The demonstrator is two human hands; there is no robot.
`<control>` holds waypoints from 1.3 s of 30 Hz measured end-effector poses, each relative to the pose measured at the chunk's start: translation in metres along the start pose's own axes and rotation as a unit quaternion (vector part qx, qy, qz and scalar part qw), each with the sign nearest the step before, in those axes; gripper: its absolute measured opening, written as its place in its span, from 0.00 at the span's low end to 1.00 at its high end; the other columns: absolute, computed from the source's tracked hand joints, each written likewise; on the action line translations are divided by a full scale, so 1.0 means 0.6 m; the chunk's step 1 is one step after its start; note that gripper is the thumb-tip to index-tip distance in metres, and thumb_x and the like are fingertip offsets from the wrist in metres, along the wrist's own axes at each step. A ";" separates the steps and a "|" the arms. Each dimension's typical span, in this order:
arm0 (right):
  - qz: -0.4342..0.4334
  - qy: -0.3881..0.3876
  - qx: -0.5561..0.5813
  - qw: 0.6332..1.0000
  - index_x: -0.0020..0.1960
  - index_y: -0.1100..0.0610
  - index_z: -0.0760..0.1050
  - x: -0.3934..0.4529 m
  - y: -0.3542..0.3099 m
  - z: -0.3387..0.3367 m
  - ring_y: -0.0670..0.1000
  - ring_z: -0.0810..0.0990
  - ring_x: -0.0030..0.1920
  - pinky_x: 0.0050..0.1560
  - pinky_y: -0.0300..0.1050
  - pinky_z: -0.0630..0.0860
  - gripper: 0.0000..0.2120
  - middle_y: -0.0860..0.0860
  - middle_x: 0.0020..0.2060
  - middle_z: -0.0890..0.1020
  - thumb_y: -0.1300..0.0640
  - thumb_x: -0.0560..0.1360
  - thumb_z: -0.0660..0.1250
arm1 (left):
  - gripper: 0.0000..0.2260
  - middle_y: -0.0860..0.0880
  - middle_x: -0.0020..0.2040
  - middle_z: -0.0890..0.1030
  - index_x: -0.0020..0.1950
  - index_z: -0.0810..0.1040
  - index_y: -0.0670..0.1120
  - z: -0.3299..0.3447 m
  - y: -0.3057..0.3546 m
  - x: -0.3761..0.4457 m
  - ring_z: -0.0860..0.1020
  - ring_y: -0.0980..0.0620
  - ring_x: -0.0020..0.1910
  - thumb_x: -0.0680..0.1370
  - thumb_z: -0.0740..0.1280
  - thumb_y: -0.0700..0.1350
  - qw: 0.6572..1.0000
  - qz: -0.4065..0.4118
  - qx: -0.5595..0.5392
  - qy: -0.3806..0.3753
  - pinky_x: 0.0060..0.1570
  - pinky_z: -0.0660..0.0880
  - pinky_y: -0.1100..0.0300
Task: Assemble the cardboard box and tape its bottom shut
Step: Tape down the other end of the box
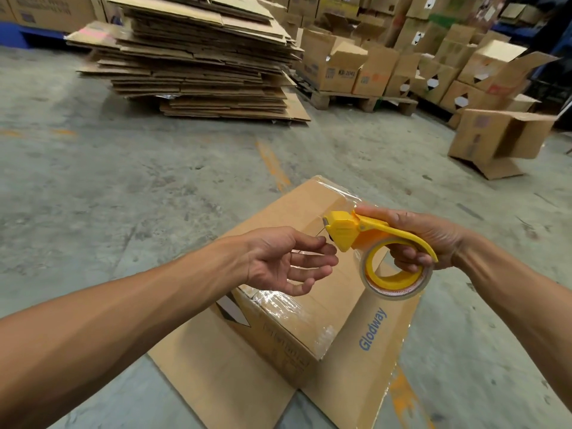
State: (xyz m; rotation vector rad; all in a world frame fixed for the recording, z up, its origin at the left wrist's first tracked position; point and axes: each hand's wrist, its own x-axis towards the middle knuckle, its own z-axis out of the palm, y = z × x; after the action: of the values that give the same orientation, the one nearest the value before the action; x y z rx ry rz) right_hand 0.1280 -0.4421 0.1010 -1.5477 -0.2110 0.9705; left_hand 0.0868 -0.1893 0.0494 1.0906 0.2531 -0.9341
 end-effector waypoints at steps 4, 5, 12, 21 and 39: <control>0.032 0.001 -0.026 0.999 0.60 0.41 0.82 -0.001 0.003 0.006 0.47 0.70 0.16 0.20 0.39 0.74 0.34 0.55 0.22 0.74 0.39 0.54 0.83 | 0.09 0.48 0.42 0.86 0.44 0.82 0.44 -0.003 -0.002 0.013 0.84 0.54 0.37 0.80 0.66 0.46 0.997 -0.004 0.067 0.041 0.41 0.74 0.60; 0.039 -0.001 -0.034 0.999 0.61 0.41 0.81 0.000 0.005 0.008 0.47 0.71 0.17 0.20 0.40 0.75 0.34 0.58 0.25 0.74 0.40 0.55 0.83 | 0.10 0.49 0.39 0.86 0.44 0.82 0.44 -0.005 -0.003 0.017 0.83 0.55 0.35 0.80 0.65 0.46 0.994 -0.002 0.096 0.053 0.40 0.74 0.61; 0.063 -0.012 -0.073 0.995 0.66 0.45 0.79 -0.003 0.004 0.020 0.49 0.77 0.22 0.22 0.42 0.78 0.35 0.61 0.40 0.80 0.46 0.59 0.83 | 0.09 0.52 0.32 0.79 0.44 0.80 0.45 -0.097 0.020 0.012 0.75 0.57 0.31 0.81 0.64 0.45 0.966 -0.023 0.232 0.115 0.38 0.72 0.62; 0.032 0.027 -0.152 0.988 0.65 0.48 0.79 0.043 0.008 0.074 0.49 0.78 0.25 0.22 0.40 0.77 0.22 0.56 0.38 0.83 0.54 0.72 0.71 | 0.10 0.51 0.32 0.70 0.49 0.80 0.41 -0.233 0.055 -0.009 0.67 0.55 0.30 0.82 0.63 0.45 0.915 -0.020 0.361 0.178 0.35 0.67 0.61; -0.038 0.096 -0.222 0.970 0.59 0.43 0.82 0.153 0.055 0.180 0.48 0.83 0.46 0.37 0.37 0.79 0.16 0.42 0.55 0.82 0.48 0.72 0.73 | 0.14 0.47 0.34 0.76 0.41 0.78 0.42 -0.325 0.048 0.009 0.72 0.52 0.32 0.82 0.62 0.48 0.841 0.079 0.460 0.273 0.33 0.68 0.60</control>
State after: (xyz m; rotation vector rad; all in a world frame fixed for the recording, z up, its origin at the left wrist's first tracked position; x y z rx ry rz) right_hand 0.1008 -0.3130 0.0397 -2.0150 -0.3658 0.7371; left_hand 0.1612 -0.0242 -0.0282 2.2451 0.1658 -0.5484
